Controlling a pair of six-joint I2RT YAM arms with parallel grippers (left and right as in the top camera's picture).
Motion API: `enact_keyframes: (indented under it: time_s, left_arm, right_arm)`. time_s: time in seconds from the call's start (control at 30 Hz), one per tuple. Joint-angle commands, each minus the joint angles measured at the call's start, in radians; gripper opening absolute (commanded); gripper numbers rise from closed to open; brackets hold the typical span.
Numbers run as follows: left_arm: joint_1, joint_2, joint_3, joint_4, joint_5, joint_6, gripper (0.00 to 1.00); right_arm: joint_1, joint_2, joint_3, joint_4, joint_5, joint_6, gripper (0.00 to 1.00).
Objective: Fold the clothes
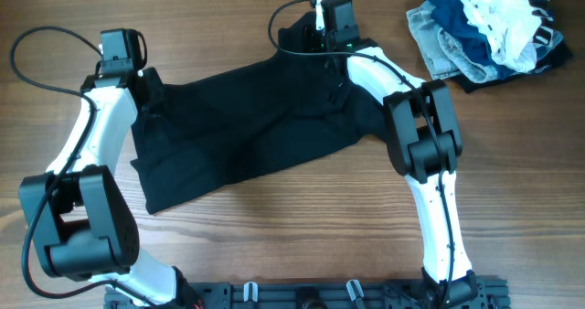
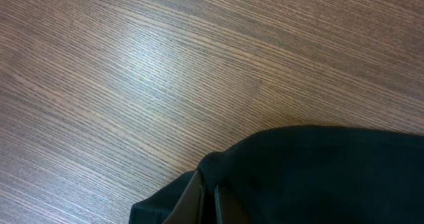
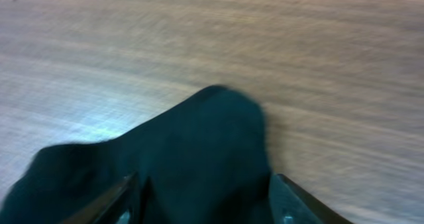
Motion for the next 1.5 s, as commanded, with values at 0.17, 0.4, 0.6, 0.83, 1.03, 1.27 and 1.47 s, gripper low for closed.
enact_keyframes:
  time_s: [0.17, 0.4, 0.6, 0.83, 1.03, 1.27, 1.47]
  left_arm:
    - [-0.003, -0.014, 0.016, 0.002, 0.009, -0.017, 0.04]
    - [-0.003, -0.014, 0.016, 0.003, 0.009, -0.070, 0.04]
    - [-0.003, -0.031, 0.016, 0.000, 0.008, -0.069, 0.04]
    - [0.008, -0.191, 0.016, -0.146, 0.006, -0.062, 0.04]
    - [0.008, -0.265, 0.016, -0.440, 0.142, -0.071, 0.04]
    - [0.008, -0.260, -0.052, -0.563, 0.147, -0.096, 0.04]
    - [0.008, -0.260, -0.183, -0.492, 0.146, -0.096, 0.36]
  right_arm:
    - [-0.012, 0.036, 0.002, 0.087, 0.128, -0.075, 0.66]
    - [-0.011, 0.046, 0.011, 0.028, 0.037, -0.076, 0.05]
    - [-0.055, -0.098, 0.166, -0.246, -0.031, -0.112, 0.04]
    - [-0.105, -0.307, 0.173, -0.647, -0.204, -0.154, 0.04]
    - [-0.137, -0.377, 0.173, -1.083, -0.230, -0.151, 0.04]
    - [-0.285, -0.378, 0.145, -1.381, -0.229, -0.176, 0.04]
    - [-0.279, -0.378, 0.039, -1.398, -0.229, -0.209, 0.45]
